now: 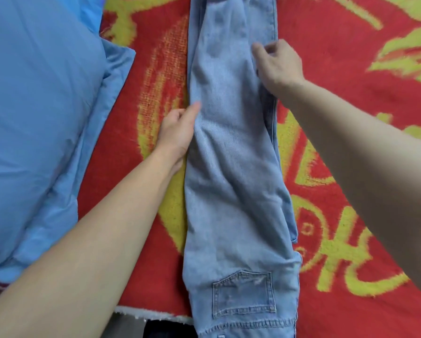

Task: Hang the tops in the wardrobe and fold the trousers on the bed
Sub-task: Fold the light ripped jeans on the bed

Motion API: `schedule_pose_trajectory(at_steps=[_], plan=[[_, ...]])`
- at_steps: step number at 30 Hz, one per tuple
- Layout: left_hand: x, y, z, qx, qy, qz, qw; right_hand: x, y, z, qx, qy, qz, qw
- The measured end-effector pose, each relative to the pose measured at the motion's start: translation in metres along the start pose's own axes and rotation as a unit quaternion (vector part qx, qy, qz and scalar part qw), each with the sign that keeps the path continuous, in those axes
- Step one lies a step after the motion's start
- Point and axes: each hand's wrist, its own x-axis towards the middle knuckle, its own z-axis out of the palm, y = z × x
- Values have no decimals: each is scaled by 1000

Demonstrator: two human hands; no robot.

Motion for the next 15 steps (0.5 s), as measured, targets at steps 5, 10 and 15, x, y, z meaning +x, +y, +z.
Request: schedule_pose_trajectory(at_steps=[5, 10, 15], plan=[[6, 16, -1, 8, -54, -43, 998, -14, 10, -13, 17, -92, -25, 995], [-5, 49, 10, -205, -202, -60, 956, -21, 6, -33, 339, -68, -12, 938], [-16, 53, 25, -150, -205, -132, 958, -34, 63, -31, 88, -114, 89, 986]])
